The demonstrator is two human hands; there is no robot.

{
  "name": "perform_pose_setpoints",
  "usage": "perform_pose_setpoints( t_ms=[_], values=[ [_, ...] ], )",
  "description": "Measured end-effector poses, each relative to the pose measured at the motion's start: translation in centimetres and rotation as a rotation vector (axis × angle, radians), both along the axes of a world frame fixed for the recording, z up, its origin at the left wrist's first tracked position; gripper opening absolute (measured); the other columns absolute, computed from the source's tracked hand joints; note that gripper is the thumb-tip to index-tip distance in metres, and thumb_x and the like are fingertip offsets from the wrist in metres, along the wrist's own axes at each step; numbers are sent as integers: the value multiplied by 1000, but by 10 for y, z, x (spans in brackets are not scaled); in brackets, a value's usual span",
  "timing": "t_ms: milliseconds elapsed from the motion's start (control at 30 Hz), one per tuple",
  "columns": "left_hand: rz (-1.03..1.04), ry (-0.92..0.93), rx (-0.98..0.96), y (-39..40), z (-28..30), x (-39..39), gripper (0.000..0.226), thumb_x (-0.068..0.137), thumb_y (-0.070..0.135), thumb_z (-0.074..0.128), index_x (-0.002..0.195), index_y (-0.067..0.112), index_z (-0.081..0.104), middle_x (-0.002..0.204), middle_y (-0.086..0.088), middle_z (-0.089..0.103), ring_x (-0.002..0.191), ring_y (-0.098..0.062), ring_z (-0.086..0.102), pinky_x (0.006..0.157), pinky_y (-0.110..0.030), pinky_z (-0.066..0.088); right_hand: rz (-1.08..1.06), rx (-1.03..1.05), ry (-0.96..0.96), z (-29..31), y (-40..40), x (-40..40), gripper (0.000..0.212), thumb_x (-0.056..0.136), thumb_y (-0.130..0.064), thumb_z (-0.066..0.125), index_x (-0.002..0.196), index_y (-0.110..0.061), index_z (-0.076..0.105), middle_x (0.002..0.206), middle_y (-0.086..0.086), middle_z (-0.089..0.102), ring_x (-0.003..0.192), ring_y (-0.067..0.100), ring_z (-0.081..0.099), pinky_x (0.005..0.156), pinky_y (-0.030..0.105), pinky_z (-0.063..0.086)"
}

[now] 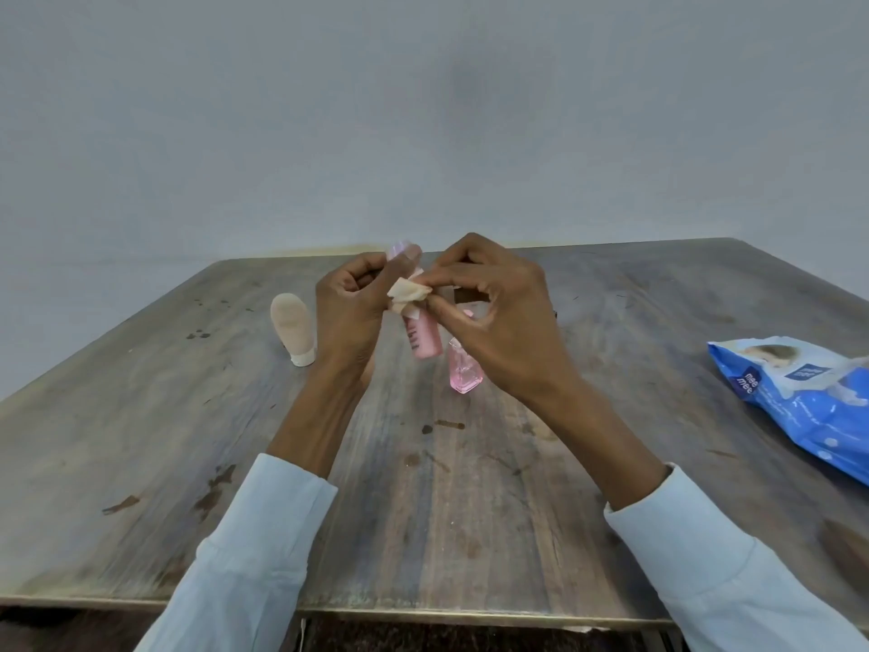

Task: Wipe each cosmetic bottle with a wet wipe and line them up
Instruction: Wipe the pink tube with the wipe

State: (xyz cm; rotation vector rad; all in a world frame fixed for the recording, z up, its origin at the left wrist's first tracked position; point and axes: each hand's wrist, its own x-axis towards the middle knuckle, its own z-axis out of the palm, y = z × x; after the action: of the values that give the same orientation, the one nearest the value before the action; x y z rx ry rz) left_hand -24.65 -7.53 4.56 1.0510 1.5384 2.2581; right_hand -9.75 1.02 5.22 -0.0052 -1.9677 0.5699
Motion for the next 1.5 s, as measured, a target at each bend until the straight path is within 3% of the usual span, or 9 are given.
perform_pose_setpoints(
  t_ms=[200, 300, 500, 667, 900, 1000, 1267, 1367, 1500],
  values=[
    [204, -179, 68, -3, 0, -8, 27, 92, 29, 84, 72, 16, 71, 62, 11, 63, 64, -8, 57, 67, -27, 49, 93, -6, -209, -3, 2, 0, 10, 92, -15, 84, 102, -15, 87, 95, -3, 71, 88, 12, 70, 75, 31, 61],
    [117, -86, 17, -1, -1, -5, 26, 94, 29, 82, 74, 16, 70, 62, 11, 63, 61, -7, 57, 64, -23, 48, 85, -57, -137, -3, 2, 1, 12, 91, -12, 84, 102, -14, 86, 93, -2, 71, 87, 14, 70, 74, 26, 60],
    [-88, 12, 5, 5, -6, -2, 17, 99, 22, 75, 97, 6, 81, 83, -3, 75, 80, -16, 69, 75, -30, 56, -10, -95, 32, 1, 6, -1, 16, 93, -9, 82, 109, -10, 84, 93, 2, 70, 86, 15, 71, 75, 36, 63],
    [48, -107, 47, 1, -5, -14, 25, 89, 41, 84, 74, 22, 80, 69, 4, 66, 71, -16, 57, 72, -31, 49, 122, -56, -145, 1, 5, 3, 9, 88, -11, 86, 97, -13, 86, 91, 1, 71, 83, 17, 71, 72, 38, 60],
    [-18, -190, 112, -2, -2, -17, 24, 104, 32, 68, 114, 15, 81, 113, 2, 80, 104, -17, 68, 97, -36, 51, 212, -119, -262, -2, 0, 2, 10, 85, -4, 86, 93, -10, 86, 92, 0, 71, 83, 16, 70, 72, 36, 59],
    [-87, -156, 101, -2, -1, -17, 30, 109, 26, 58, 130, 10, 72, 113, 4, 81, 110, -14, 72, 111, -47, 51, 256, -239, -203, 4, 7, 7, 9, 87, -9, 88, 96, -8, 85, 94, 3, 73, 81, 17, 72, 70, 30, 57],
    [-254, -140, 144, -6, 1, -16, 33, 111, 17, 44, 139, 13, 62, 116, -17, 74, 99, -18, 66, 82, -28, 53, -38, -471, 76, 11, 26, 12, 11, 90, -15, 85, 101, -15, 81, 92, -9, 78, 81, 10, 72, 69, 29, 60],
    [-322, -150, 152, -5, 0, -17, 34, 111, 15, 43, 140, 13, 62, 113, -16, 75, 101, -20, 63, 86, -29, 54, -102, -497, 134, 13, 28, 14, 11, 92, -19, 83, 103, -20, 78, 92, -15, 76, 86, 9, 74, 64, 33, 63],
    [-369, -192, 159, -4, 0, -14, 36, 112, 16, 42, 143, 11, 60, 111, -12, 77, 104, -17, 70, 91, -31, 54, -150, -442, 156, 13, 24, 12, 10, 93, -18, 82, 103, -16, 78, 99, -7, 76, 90, 12, 74, 74, 33, 65]
  ],
)
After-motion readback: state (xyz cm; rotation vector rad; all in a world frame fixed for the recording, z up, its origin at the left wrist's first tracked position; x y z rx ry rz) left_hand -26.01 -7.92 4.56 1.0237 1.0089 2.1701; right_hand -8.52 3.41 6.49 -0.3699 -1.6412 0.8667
